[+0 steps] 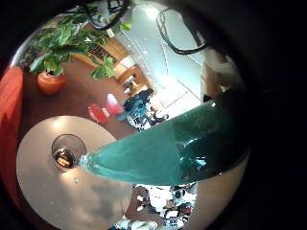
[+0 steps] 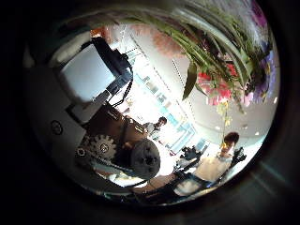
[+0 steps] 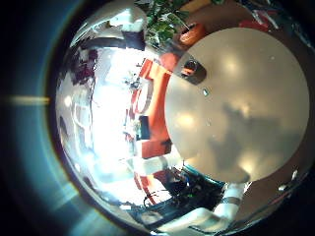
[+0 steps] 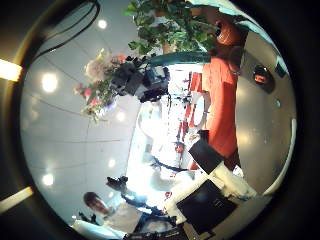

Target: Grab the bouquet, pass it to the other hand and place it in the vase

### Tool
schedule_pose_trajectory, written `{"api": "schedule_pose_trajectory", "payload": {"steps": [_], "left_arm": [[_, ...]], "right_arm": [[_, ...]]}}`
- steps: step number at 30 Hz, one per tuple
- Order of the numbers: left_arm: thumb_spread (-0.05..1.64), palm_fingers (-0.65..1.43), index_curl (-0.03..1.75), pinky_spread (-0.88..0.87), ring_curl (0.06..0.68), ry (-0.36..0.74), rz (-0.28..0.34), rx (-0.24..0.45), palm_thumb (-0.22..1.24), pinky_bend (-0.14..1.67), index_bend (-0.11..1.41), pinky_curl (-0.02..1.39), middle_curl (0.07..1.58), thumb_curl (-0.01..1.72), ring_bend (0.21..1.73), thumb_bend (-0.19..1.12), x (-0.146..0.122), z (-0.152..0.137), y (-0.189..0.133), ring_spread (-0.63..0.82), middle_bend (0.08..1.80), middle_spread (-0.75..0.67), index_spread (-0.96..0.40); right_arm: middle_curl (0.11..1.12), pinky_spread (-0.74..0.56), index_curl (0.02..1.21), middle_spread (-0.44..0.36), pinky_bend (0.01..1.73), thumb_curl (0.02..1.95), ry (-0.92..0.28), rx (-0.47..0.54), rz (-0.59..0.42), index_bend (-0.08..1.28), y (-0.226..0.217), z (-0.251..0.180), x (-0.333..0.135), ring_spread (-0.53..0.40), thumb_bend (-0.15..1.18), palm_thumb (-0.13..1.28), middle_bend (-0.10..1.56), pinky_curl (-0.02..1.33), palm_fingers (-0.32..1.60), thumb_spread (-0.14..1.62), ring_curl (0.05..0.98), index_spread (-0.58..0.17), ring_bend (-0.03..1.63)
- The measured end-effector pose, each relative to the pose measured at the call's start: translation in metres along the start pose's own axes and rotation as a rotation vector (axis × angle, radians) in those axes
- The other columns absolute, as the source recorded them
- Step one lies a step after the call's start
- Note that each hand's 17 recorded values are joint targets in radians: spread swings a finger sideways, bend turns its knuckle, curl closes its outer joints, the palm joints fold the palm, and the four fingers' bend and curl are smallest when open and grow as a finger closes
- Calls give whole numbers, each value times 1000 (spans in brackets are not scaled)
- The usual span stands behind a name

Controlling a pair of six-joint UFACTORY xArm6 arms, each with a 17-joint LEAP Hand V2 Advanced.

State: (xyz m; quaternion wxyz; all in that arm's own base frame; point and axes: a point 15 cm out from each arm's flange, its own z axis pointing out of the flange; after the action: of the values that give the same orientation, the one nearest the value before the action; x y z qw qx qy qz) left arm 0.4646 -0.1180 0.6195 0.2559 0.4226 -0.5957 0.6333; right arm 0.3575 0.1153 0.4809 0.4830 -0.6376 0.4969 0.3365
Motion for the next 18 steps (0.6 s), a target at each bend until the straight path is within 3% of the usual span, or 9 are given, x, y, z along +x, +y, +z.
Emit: {"api": "schedule_pose_trajectory", "payload": {"steps": [6, 18], "left_arm": [[1085, 1064, 1255, -644, 544, -36, -27, 21, 1036, 1052, 654, 1135, 891, 879, 1515, 116, -46, 8, -12, -390, 1241, -469, -723], [1101, 1074, 1303, -680, 537, -36, -68, 5, 1041, 1009, 619, 1194, 894, 919, 1512, 93, -94, 23, -18, -386, 1231, -472, -742]], "right_arm": [[361, 440, 408, 19, 683, 606, -1, 0, -9, 189, 0, 0, 0, 118, -22, 789, 331, 495, 88, 991, 303, -343, 646], [346, 465, 363, 21, 638, 589, -1, 5, -14, 171, 0, -2, 2, 128, -22, 794, 259, 424, 146, 985, 268, -348, 580]]}}
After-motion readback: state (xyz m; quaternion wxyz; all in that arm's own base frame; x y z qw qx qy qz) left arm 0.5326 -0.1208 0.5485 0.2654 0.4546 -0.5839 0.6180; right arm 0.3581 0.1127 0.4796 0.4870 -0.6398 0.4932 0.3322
